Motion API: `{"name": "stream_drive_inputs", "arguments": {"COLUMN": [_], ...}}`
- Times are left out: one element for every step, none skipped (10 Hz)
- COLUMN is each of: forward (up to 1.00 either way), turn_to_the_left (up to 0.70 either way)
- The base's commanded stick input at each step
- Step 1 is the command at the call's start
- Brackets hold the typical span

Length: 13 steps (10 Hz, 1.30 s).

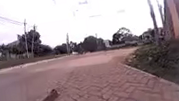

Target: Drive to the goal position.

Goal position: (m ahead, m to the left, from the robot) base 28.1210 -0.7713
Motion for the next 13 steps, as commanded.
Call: {"name": "stream_drive_inputs", "arguments": {"forward": [0.5, 0.5, 0.5, 0.5, 0.5, 0.5, 0.5, 0.5, 0.5, 0.5, 0.5, 0.5, 0.5], "turn_to_the_left": [0.0, 0.0, 0.0, 0.0, 0.0, 0.0, -0.5, -0.5, -0.28, -0.04, 0.0, 0.0, 0.0]}}
